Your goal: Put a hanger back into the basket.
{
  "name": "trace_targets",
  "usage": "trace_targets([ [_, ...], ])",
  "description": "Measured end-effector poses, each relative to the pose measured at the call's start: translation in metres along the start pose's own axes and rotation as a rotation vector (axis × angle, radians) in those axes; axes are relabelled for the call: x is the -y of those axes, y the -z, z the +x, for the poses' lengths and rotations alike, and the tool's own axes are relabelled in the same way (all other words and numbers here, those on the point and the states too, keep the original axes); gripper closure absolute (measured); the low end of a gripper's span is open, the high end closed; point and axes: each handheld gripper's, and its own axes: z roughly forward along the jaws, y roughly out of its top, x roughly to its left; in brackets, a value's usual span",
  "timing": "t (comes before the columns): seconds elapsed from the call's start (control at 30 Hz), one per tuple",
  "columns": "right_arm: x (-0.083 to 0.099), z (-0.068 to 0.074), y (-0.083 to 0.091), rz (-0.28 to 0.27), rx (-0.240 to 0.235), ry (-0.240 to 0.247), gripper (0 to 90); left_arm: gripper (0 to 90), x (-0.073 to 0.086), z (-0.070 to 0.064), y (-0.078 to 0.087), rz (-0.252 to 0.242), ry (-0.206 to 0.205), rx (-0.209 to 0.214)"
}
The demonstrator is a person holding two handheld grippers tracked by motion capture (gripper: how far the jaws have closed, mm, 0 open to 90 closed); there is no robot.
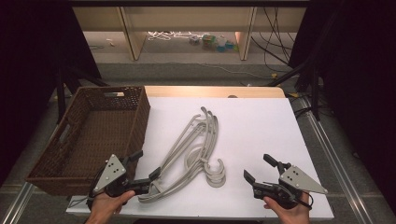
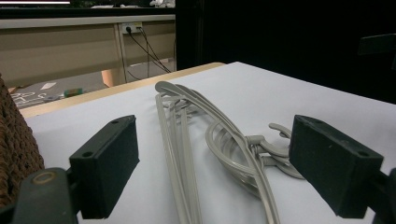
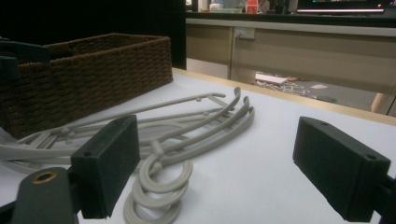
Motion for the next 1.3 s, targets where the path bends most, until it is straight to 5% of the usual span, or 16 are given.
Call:
trace_targets([
  [0.43,0.001,0.0,-0.002,-0.011,-0.009,-0.006,15.7,15.8,0.0,-0.004,-0.002,0.005,-0.003,0.023],
  [0.73,0.0,-0.001,0.0,0.003,0.0,-0.006,15.8,16.2,0.001,-0.013,-0.013,0.074,-0.028,0.128],
  [1.0,0.001,-0.002,-0.002,-0.006,0.006,-0.011,15.8,22.8,0.001,-0.025,-0.037,0.268,-0.064,0.165],
  [1.03,0.001,-0.002,-0.002,-0.005,0.003,-0.012,15.8,26.4,0.001,-0.027,-0.044,0.358,-0.103,0.156],
  [1.1,0.001,-0.003,-0.003,-0.003,-0.001,-0.012,15.8,29.0,0.001,-0.029,-0.049,0.386,-0.106,0.15],
  [1.13,0.001,-0.003,-0.003,-0.005,0.0,-0.012,15.8,30.6,0.003,-0.032,-0.057,0.449,-0.122,0.164],
  [1.3,0.001,-0.003,-0.002,0.012,0.002,-0.01,15.8,35.1,0.004,-0.035,-0.074,0.533,-0.133,0.188],
])
